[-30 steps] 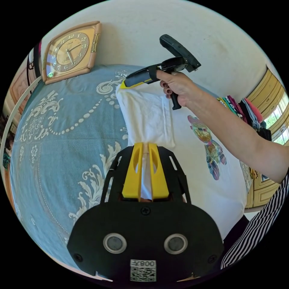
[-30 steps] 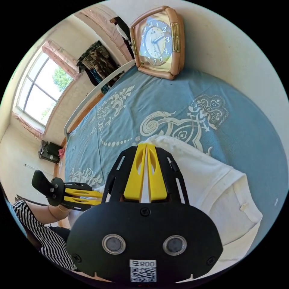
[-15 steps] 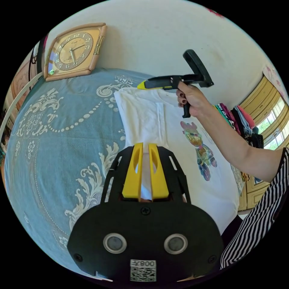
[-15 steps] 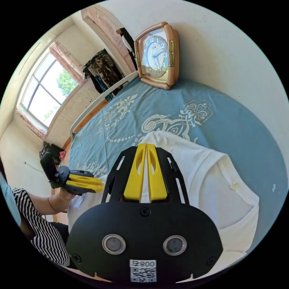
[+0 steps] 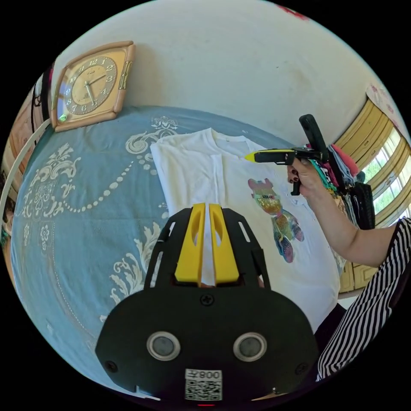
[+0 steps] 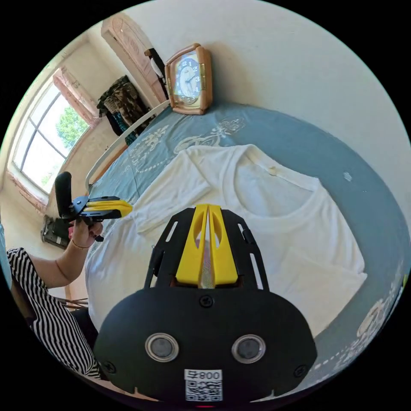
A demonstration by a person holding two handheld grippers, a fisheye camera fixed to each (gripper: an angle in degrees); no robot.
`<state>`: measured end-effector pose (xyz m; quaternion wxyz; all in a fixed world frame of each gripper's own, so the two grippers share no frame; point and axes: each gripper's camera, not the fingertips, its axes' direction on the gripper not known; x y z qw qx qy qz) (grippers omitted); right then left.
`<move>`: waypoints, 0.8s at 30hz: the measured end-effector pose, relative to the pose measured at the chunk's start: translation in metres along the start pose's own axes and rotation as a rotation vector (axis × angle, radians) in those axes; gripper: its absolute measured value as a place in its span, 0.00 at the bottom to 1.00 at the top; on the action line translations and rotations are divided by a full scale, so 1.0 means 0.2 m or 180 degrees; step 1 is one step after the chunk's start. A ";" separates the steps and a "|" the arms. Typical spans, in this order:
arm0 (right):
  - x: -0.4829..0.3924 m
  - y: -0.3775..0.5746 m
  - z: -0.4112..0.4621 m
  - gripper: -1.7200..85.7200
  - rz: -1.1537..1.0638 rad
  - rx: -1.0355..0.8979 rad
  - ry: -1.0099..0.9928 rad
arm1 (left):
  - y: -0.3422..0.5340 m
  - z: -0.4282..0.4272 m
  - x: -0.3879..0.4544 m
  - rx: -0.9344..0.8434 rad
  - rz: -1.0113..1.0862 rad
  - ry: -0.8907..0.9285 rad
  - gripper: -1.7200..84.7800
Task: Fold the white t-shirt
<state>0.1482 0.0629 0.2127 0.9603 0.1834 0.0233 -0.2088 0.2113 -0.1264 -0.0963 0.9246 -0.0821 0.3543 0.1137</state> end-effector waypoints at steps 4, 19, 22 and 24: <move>0.24 0.01 -0.26 0.02 0.0345 0.0157 0.0457 | -0.24 0.10 0.02 -0.0015 0.0349 -0.0211 0.05; 0.31 -0.33 -0.61 0.03 0.0424 -0.0217 0.0584 | -0.75 0.53 -0.15 -0.0456 0.0252 -0.0416 0.04; 0.18 -0.26 -0.82 0.02 0.0350 -0.0006 0.0789 | -0.68 0.43 -0.15 -0.0199 0.0287 -0.0617 0.04; 0.12 -0.19 -0.95 0.02 0.0329 0.0083 0.0930 | -0.64 0.37 -0.16 -0.0031 0.0281 -0.0571 0.03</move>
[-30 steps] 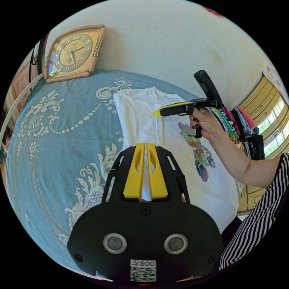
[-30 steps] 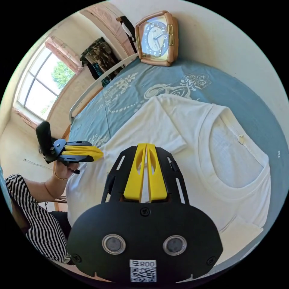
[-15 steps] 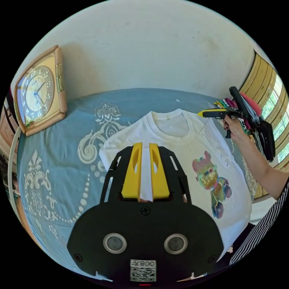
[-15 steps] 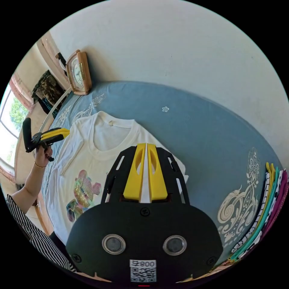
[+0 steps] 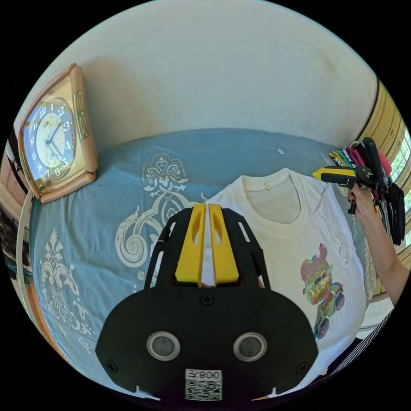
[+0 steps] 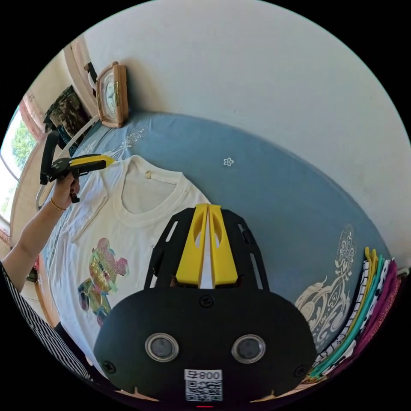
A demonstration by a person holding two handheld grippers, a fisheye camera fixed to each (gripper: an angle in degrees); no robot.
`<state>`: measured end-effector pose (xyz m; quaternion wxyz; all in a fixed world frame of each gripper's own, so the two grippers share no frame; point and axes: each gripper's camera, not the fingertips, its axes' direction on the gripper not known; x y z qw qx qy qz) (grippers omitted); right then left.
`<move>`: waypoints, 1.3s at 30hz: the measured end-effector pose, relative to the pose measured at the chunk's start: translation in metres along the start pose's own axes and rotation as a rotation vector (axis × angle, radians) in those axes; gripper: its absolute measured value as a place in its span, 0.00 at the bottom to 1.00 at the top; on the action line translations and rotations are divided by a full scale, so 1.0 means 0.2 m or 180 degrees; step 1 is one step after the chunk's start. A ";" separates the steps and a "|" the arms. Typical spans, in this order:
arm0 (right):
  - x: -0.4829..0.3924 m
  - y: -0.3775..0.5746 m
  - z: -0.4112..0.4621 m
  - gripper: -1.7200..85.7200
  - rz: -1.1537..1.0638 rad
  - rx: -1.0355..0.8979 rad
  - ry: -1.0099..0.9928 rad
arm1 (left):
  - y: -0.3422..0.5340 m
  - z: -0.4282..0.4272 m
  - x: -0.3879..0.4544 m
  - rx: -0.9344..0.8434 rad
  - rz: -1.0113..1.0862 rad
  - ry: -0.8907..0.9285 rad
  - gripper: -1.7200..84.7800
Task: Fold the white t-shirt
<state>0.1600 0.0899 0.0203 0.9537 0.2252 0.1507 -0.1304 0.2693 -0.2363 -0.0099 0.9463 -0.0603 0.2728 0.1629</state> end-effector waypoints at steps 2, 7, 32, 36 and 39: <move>0.02 0.01 0.03 0.02 0.0052 -0.0295 0.0026 | 0.01 0.08 -0.05 -0.0309 -0.0096 -0.0002 0.03; 0.08 0.00 -0.22 0.02 0.0305 -0.0226 -0.0379 | 0.05 -0.01 -0.09 -0.0258 -0.0137 0.0189 0.03; -0.32 2.34 -2.21 0.03 0.1922 -0.0816 -0.1680 | 2.37 -1.08 -0.50 -0.0754 -0.2478 0.1533 0.11; -0.36 2.58 -2.39 0.04 0.2227 -0.0806 -0.1854 | 2.53 -1.09 -0.56 -0.0688 -0.2689 0.1733 0.13; -0.37 2.70 -2.50 0.05 0.2428 -0.0799 -0.1978 | 2.60 -1.07 -0.60 -0.0684 -0.2756 0.1849 0.13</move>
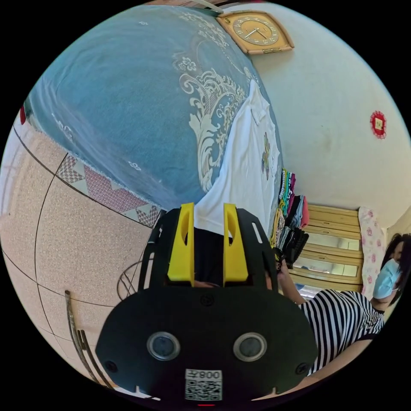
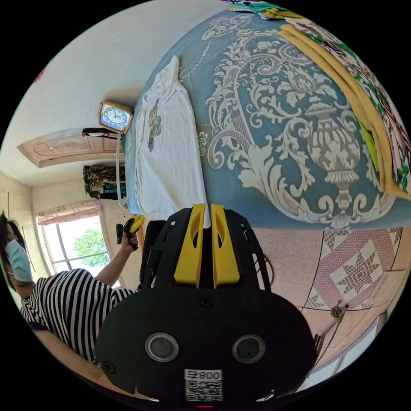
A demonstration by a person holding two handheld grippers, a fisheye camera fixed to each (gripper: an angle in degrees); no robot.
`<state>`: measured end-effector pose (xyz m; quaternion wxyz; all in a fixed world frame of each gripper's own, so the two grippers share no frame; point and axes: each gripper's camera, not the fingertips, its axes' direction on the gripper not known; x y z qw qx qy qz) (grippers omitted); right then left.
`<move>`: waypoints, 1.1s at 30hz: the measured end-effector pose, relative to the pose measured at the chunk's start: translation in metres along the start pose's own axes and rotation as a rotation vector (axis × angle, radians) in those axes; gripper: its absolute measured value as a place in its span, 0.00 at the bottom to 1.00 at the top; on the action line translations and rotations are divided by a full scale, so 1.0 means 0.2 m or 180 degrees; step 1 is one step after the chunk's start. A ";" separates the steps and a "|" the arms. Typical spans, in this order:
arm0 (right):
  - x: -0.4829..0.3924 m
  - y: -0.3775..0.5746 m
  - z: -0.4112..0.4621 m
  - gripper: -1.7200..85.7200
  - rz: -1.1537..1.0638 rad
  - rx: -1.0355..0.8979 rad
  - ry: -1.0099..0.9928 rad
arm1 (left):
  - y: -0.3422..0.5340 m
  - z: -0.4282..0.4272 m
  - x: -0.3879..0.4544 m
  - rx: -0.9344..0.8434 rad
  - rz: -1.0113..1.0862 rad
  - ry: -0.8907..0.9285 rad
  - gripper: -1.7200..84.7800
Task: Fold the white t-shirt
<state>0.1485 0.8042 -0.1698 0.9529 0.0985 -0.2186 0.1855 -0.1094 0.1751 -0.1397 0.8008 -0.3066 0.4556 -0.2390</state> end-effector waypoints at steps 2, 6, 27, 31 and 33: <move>0.00 0.07 -0.05 0.05 0.0058 0.0027 -0.0083 | 0.00 -0.01 -0.03 -0.0037 0.0023 0.0032 0.14; -0.03 0.21 -0.15 0.06 0.0160 0.0084 -0.0220 | 0.01 -0.02 -0.09 -0.0135 0.0007 0.0029 0.14; -0.24 0.61 -0.33 0.08 0.0368 0.0154 -0.0380 | 0.08 -0.13 -0.39 -0.0157 -0.0144 0.0371 0.16; -0.27 0.65 -0.35 0.08 0.0403 0.0180 -0.0374 | 0.06 -0.10 -0.40 -0.0243 -0.0082 0.0310 0.16; -0.30 0.67 -0.35 0.09 0.0421 0.0196 -0.0376 | 0.05 -0.10 -0.41 -0.0268 -0.0051 0.0256 0.16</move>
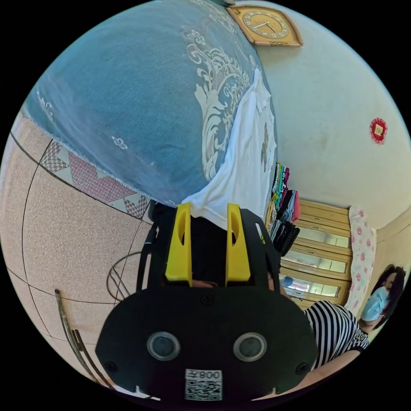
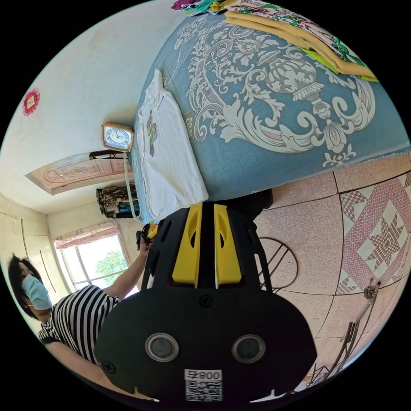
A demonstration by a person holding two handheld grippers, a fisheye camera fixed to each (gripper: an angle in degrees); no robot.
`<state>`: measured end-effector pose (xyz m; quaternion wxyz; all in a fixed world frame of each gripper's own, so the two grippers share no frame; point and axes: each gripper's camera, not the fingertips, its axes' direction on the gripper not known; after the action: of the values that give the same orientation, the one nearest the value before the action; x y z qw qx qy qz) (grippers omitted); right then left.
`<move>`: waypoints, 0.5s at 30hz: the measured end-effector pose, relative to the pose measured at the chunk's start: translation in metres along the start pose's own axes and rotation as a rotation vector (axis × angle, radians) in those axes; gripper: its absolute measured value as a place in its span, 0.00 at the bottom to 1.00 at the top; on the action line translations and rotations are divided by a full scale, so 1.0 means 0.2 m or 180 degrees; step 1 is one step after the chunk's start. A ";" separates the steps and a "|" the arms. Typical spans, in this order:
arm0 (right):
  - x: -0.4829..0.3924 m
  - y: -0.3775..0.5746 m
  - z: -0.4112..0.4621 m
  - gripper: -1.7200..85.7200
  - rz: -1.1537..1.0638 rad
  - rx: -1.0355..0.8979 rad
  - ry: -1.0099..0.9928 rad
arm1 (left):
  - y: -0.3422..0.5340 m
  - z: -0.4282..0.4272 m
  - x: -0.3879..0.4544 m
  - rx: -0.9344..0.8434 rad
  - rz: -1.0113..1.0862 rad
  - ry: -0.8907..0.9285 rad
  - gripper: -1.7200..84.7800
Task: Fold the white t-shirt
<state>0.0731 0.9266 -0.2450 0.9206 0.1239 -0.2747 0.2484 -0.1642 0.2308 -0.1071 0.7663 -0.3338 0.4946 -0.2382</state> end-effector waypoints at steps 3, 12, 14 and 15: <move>-0.03 0.02 0.01 0.09 0.0005 -0.0013 0.0030 | 0.00 0.01 -0.02 -0.0063 0.0008 -0.0079 0.16; -0.10 0.09 0.06 0.10 0.0035 -0.0018 0.0023 | 0.05 0.02 -0.10 -0.0067 -0.0052 -0.0094 0.16; -0.13 0.09 0.07 0.10 0.0006 -0.0012 -0.0026 | 0.05 0.04 -0.10 -0.0082 -0.0035 -0.0062 0.16; -0.15 0.09 0.08 0.10 -0.0015 -0.0016 -0.0031 | 0.05 0.05 -0.10 -0.0093 -0.0025 -0.0064 0.16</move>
<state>0.0337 0.9247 -0.2467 0.9201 0.1235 -0.2795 0.2449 -0.1633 0.2544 -0.0996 0.7654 -0.3493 0.4889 -0.2305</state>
